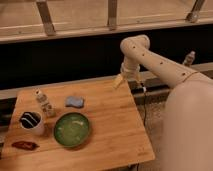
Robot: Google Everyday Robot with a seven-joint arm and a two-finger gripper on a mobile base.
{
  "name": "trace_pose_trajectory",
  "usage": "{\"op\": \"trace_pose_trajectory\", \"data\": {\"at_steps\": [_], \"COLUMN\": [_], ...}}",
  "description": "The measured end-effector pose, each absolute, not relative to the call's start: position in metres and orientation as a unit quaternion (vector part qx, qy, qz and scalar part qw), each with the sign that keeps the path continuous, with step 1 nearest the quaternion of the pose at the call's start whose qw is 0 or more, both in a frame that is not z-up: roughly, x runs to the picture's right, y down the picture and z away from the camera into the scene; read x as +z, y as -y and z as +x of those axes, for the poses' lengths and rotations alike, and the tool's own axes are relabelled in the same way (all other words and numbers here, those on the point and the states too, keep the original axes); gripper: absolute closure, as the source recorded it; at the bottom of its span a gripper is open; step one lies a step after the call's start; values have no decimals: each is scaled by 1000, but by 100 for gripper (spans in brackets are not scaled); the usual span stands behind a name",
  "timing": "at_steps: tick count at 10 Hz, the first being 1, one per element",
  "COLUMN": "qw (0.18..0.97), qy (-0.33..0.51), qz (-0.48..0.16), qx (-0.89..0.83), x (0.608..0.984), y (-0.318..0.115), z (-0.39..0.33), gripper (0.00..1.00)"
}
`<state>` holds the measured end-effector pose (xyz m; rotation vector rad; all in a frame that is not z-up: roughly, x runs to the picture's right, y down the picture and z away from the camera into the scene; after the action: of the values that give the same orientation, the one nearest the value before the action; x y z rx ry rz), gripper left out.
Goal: Place the white sponge in the ceramic bowl
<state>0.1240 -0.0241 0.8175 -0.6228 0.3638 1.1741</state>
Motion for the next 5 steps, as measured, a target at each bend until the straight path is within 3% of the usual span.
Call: {"op": "trace_pose_trajectory", "data": {"at_steps": [5], "qw": [851], "qy": [-107], "qz": [-289], "qx": [425], "x": [805], "y": [40], "z": [34], "gripper": [20]}}
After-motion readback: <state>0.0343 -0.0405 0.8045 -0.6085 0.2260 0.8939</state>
